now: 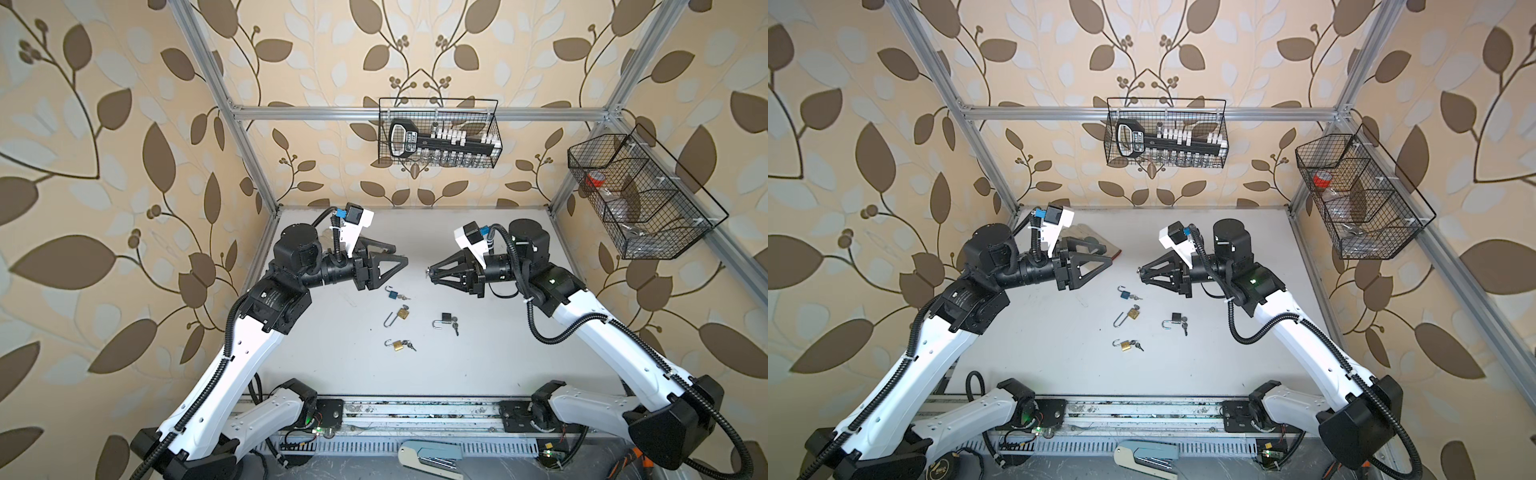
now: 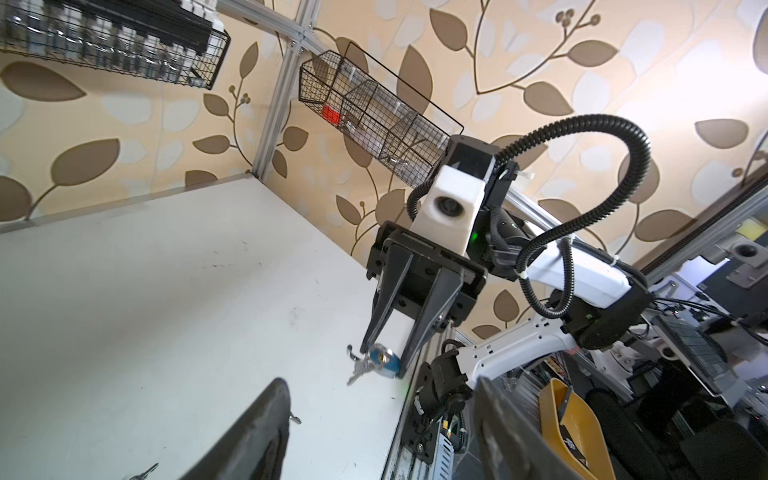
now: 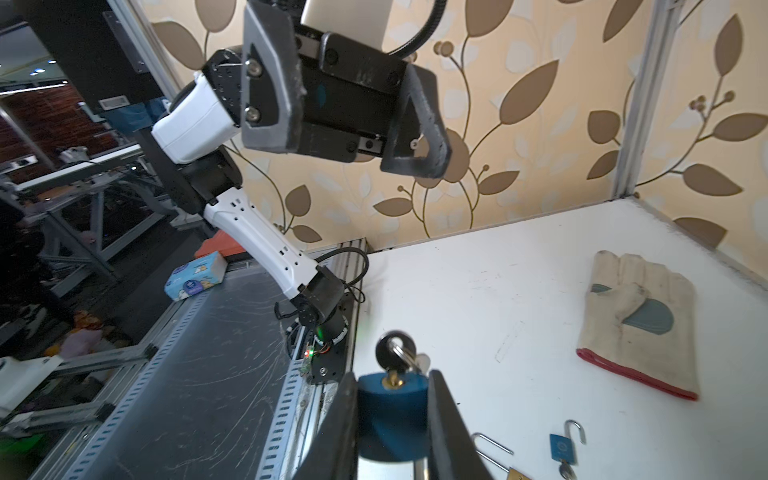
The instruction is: Lock with the key
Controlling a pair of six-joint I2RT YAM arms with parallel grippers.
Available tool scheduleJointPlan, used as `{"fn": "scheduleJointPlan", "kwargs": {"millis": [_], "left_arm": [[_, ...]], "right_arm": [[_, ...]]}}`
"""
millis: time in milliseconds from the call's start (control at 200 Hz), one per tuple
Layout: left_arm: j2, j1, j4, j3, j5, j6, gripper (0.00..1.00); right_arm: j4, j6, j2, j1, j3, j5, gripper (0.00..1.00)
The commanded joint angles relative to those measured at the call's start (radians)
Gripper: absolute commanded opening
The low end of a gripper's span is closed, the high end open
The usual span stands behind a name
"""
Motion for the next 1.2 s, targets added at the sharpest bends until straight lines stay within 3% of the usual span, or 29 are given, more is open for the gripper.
{"fn": "scheduleJointPlan", "kwargs": {"millis": [0,70,180,225,365,440,595,710,810,965,1080,1200], "left_arm": [[0.023,-0.020,0.085,0.000,0.080,-0.016,0.64],[0.024,-0.020,0.054,0.001,0.037,-0.003,0.62],[-0.014,-0.020,-0.046,-0.007,-0.169,0.012,0.64],[-0.033,-0.020,-0.075,-0.020,-0.230,0.016,0.65],[-0.071,-0.020,-0.123,-0.084,-0.324,0.005,0.65],[-0.083,-0.022,-0.148,-0.121,-0.369,-0.005,0.66],[-0.092,-0.065,-0.175,-0.185,-0.435,-0.018,0.66],[-0.093,-0.100,-0.195,-0.219,-0.484,-0.030,0.66],[-0.109,-0.100,-0.192,-0.253,-0.502,-0.056,0.67],[-0.137,-0.100,-0.206,-0.281,-0.544,-0.066,0.67],[-0.160,-0.099,-0.258,-0.279,-0.619,-0.071,0.67],[-0.196,-0.099,-0.285,-0.291,-0.662,-0.076,0.69]], "right_arm": [[-0.020,-0.004,0.018,0.011,0.054,-0.032,0.00],[-0.046,0.025,0.013,0.013,0.066,0.181,0.00],[-0.156,0.142,0.006,0.008,0.072,0.783,0.00],[-0.206,0.226,0.012,0.005,0.071,0.955,0.00],[-0.409,0.458,0.056,0.002,0.098,1.167,0.00],[-0.435,0.557,0.033,0.002,0.039,1.260,0.00],[-0.401,0.587,0.023,0.001,-0.128,1.317,0.00],[-0.394,0.523,0.089,-0.001,-0.185,1.322,0.00],[-0.365,0.414,0.166,-0.019,-0.195,1.269,0.00],[-0.346,0.217,0.312,-0.049,-0.152,1.061,0.00],[-0.326,0.125,0.390,-0.050,-0.119,1.024,0.00],[-0.330,0.050,0.455,-0.036,-0.058,0.908,0.00]]}}
